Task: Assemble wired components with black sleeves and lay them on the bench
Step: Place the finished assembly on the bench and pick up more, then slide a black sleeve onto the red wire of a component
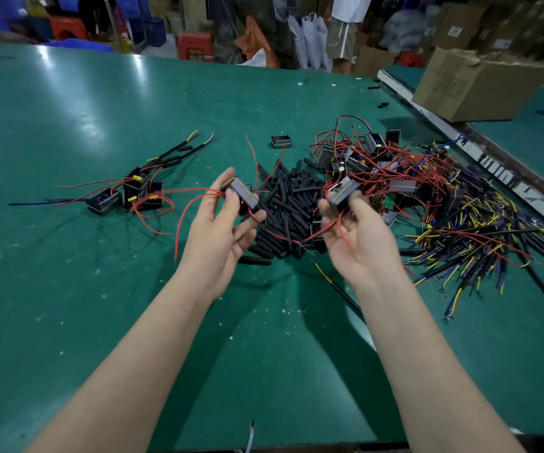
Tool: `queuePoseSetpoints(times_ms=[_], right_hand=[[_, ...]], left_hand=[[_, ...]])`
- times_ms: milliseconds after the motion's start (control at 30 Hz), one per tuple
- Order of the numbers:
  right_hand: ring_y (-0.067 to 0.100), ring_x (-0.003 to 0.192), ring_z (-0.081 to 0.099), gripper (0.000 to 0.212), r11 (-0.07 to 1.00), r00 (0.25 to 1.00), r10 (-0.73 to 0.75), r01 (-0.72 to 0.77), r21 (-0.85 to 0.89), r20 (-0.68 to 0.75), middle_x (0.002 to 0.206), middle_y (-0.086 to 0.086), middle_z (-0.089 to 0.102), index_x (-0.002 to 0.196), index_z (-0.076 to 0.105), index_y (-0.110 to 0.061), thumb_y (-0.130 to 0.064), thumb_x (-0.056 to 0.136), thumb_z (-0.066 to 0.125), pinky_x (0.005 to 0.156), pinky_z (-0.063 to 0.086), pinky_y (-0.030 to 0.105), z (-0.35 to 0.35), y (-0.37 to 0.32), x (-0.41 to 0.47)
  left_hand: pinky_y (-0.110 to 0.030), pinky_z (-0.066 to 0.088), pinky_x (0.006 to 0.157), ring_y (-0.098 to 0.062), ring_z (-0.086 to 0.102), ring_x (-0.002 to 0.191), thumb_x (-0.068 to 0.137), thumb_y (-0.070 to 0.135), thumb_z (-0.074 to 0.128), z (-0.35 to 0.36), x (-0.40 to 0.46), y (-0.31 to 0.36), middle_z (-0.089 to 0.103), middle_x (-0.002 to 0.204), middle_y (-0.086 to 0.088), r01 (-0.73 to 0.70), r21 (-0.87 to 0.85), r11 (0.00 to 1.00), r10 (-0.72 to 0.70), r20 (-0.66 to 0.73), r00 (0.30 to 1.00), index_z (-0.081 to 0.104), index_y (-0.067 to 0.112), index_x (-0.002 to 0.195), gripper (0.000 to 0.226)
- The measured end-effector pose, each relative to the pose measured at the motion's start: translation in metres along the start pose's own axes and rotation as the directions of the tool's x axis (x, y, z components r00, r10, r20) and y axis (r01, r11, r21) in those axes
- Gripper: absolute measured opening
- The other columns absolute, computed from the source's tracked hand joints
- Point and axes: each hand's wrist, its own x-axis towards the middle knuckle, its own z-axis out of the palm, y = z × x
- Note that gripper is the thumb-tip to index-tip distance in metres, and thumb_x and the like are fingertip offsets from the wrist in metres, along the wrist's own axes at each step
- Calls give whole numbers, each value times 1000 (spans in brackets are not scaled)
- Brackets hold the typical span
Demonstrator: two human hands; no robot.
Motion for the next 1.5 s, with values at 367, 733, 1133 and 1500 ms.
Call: queuePoseSetpoints(times_ms=[367, 733, 1133, 1500], right_hand=[[17, 59, 65, 9, 969, 999, 51, -46, 241, -15, 63, 13, 68, 91, 53, -10, -15, 99, 51, 48, 50, 17, -5, -16, -1], [16, 58, 68, 32, 960, 969, 130, -176, 219, 211, 76, 17, 68, 104, 51, -7, -16, 73, 60, 52, 53, 15, 3, -4, -7], [11, 63, 66, 7, 891, 964, -170, 239, -386, 204, 64, -14, 64, 91, 56, -18, -22, 97, 56, 53, 49, 22, 3, 10, -8], [17, 56, 54, 31, 433, 746, -485, 658, -615, 457, 60, -6, 61, 78, 68, -18, -37, 95, 50, 60, 47, 35, 5, 10, -24]], left_hand=[[-19, 53, 63, -19, 71, 89, 91, -6, 30, -6, 0, 11, 74, 93, -1, 64, -215, 975, -23, 190, 982, 50, 35, 103, 47], [-21, 52, 55, -16, 68, 63, 86, 38, 48, 4, -17, 10, 70, 77, 2, 391, -74, 917, -294, 536, 792, 71, 30, 87, 25], [-12, 24, 42, -4, 35, 44, 76, 22, 70, 14, -27, -8, 52, 56, 6, 97, 402, 910, -288, 446, 847, 67, 16, 76, 7], [-16, 30, 47, -5, 39, 53, 70, 37, 71, 8, -18, 0, 54, 59, 12, -197, 177, 964, 129, 335, 933, 73, 26, 78, 14]])
